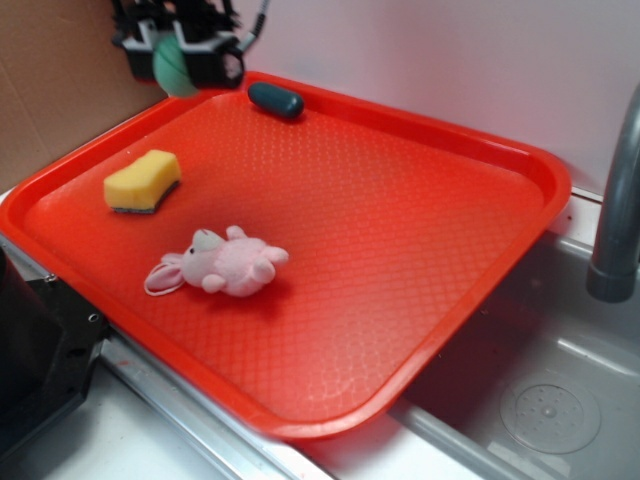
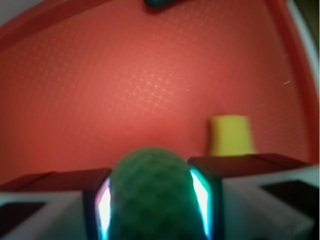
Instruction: Grab the green ball.
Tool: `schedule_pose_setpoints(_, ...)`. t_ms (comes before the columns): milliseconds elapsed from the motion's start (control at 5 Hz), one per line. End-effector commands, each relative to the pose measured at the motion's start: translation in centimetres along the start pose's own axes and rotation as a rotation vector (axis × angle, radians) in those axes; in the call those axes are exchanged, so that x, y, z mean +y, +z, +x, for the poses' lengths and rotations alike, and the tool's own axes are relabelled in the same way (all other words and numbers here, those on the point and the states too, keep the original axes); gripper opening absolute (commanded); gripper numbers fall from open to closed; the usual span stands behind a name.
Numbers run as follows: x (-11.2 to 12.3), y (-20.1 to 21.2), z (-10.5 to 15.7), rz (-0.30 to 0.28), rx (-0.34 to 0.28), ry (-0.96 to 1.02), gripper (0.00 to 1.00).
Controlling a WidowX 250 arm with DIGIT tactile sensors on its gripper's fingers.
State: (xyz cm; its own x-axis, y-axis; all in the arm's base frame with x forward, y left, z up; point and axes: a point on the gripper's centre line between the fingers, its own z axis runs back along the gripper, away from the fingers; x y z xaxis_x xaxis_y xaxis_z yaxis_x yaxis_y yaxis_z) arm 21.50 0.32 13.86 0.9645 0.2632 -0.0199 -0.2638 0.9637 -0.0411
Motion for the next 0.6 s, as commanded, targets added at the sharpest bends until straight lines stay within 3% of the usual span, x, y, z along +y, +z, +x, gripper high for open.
schedule_pose_setpoints(0, 1.15, 5.98, -1.87, -0.054, -0.114, -0.061, 0.0)
schedule_pose_setpoints(400, 1.83, 5.79, -1.41, -0.059, -0.088, 0.033, 0.0)
